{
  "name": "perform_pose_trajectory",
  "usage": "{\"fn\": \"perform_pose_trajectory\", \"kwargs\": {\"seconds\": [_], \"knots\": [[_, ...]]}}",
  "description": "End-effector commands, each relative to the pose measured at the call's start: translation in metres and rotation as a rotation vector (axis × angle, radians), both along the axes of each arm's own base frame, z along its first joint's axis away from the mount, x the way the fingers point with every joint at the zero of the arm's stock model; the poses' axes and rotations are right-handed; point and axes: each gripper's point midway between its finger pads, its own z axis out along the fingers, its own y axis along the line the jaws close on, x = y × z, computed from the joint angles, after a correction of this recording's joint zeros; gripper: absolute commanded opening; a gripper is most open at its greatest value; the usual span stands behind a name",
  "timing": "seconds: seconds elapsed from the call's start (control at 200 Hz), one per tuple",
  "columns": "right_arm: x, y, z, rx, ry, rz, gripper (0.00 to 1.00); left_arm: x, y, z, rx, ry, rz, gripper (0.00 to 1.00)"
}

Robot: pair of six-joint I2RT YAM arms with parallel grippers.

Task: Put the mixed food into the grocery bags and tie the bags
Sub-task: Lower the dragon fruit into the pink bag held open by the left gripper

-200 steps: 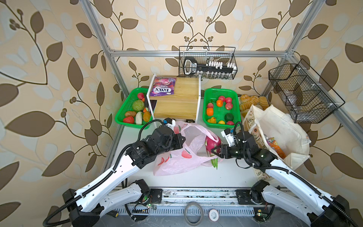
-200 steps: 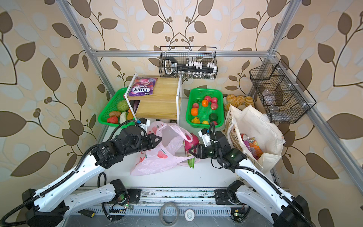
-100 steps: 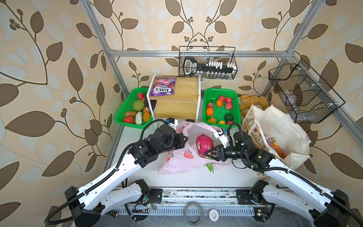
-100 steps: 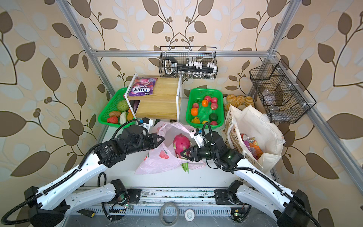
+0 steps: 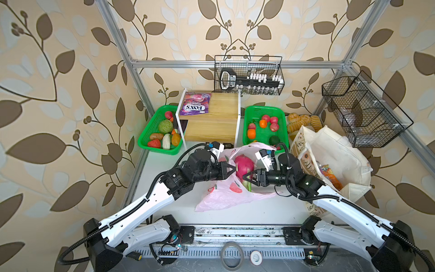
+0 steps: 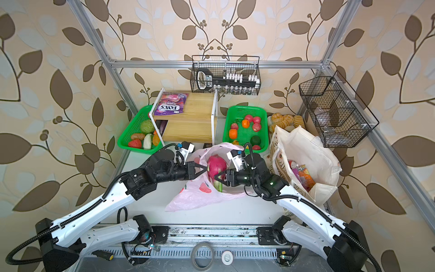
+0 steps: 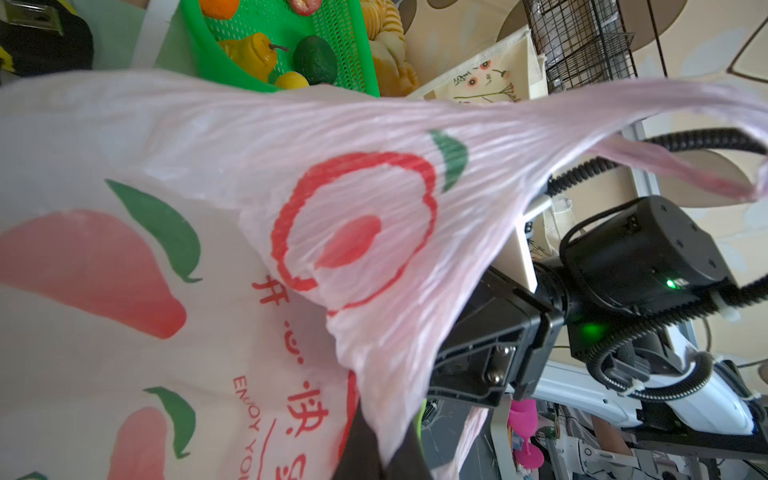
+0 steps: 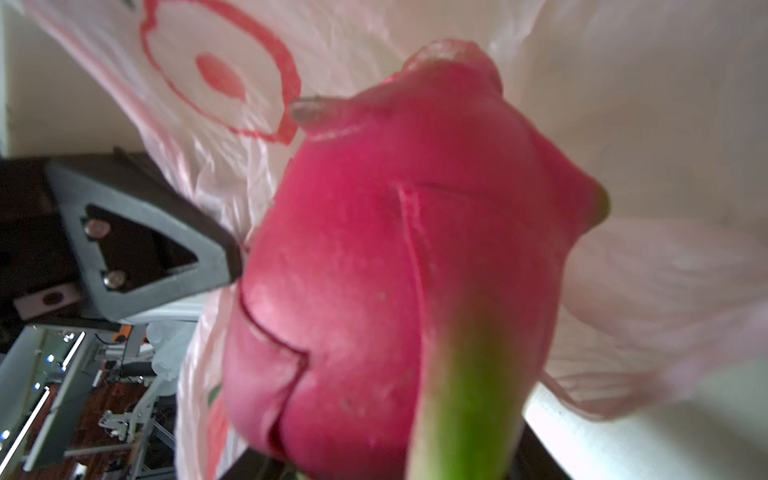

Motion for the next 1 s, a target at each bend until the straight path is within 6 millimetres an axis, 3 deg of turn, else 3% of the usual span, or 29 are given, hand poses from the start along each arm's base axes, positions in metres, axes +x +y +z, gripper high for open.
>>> {"fn": "perform_pose_trajectory", "kwargs": {"seconds": [0.0,0.1,0.265,0.52,0.695,0.995], "knots": [[0.019,-0.009,0.026,0.091,0.026,-0.111,0.42,0.001,-0.009,0.014,-0.063,-0.044,-0.048,0.00],[0.031,-0.032,0.019,0.024,0.044,-0.255,0.41,0.000,-0.014,0.012,-0.068,-0.037,-0.072,0.00],[0.038,-0.069,-0.003,-0.288,-0.010,-0.434,0.41,0.000,-0.020,0.013,-0.091,-0.049,-0.098,0.00],[0.031,-0.033,0.011,-0.226,-0.042,-0.327,0.48,0.003,-0.025,0.012,-0.141,-0.050,-0.096,0.00],[0.033,-0.029,0.005,-0.324,-0.063,-0.309,0.60,0.006,-0.024,0.009,-0.152,-0.046,-0.072,0.00],[0.031,-0.026,0.014,-0.291,-0.104,-0.284,0.75,0.007,-0.020,0.008,-0.159,-0.046,-0.045,0.00]]}}
